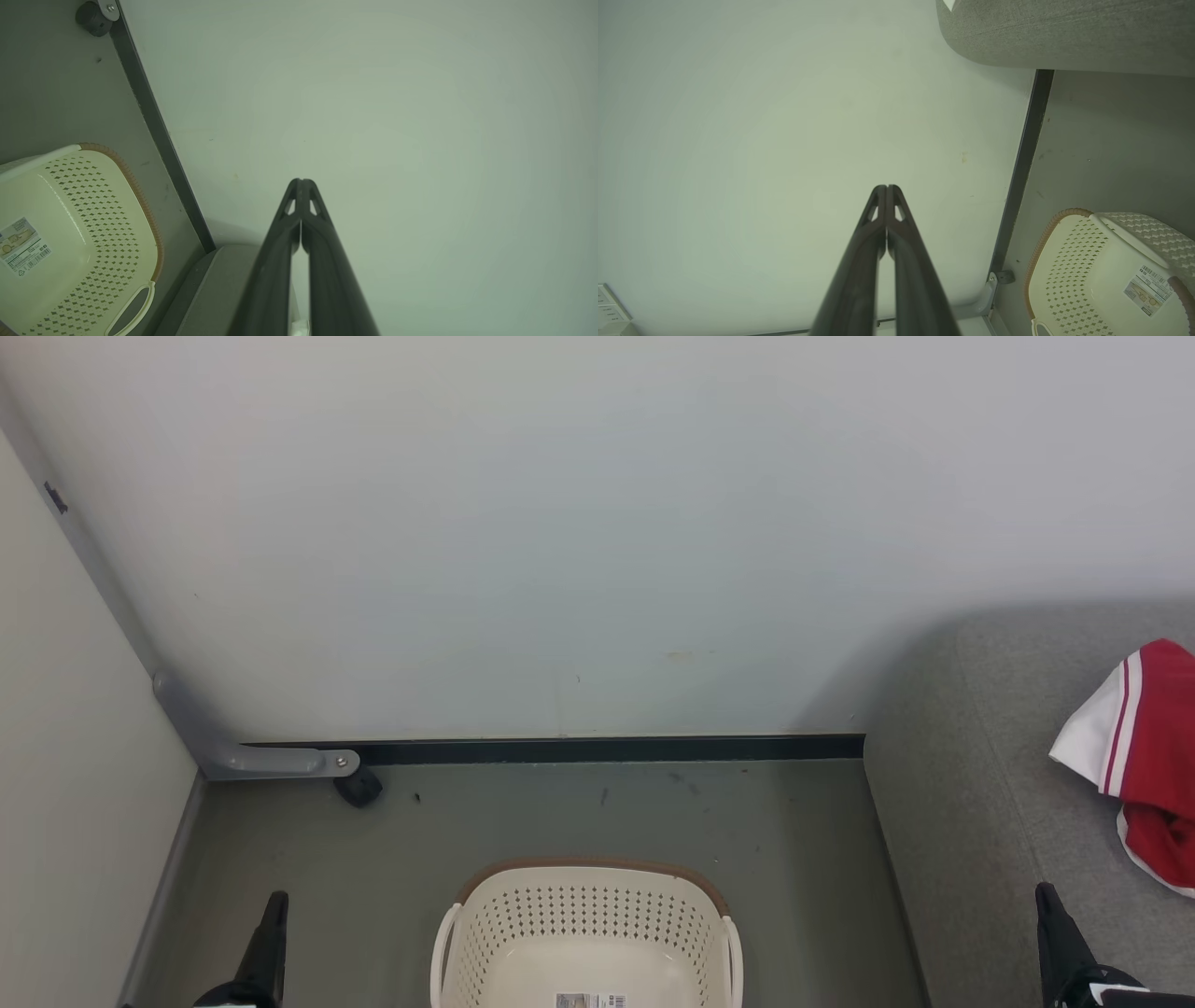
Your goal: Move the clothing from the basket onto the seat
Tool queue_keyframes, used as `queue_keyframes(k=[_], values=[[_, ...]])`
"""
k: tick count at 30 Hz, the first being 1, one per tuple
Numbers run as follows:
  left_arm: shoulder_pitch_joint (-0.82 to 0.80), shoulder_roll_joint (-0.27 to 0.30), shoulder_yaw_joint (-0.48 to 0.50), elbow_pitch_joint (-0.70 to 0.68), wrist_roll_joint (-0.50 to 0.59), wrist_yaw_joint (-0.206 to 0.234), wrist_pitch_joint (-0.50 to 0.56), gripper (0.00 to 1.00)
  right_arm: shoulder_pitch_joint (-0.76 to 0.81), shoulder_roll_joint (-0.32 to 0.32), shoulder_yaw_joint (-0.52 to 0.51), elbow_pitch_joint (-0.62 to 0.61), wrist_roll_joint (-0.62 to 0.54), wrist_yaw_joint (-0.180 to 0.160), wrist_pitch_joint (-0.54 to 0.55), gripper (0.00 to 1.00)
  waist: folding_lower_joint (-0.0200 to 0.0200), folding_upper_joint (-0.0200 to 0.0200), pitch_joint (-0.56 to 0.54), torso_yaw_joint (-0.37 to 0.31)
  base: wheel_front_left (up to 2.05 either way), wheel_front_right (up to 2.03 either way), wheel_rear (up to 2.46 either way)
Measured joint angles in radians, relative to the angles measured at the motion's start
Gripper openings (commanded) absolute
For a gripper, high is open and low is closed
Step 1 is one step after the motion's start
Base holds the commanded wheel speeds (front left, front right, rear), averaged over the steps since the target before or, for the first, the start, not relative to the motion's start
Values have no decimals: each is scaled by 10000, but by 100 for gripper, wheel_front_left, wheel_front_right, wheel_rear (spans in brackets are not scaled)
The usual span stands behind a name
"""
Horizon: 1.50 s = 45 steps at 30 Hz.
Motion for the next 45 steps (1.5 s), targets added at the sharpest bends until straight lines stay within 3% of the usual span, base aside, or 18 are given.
queue_keyframes(k=[45], values=[[0,-2,-2,15,0,0,0,0,0,0,0,-4,0,0,0,0,2,0,0,0,0,0,0]])
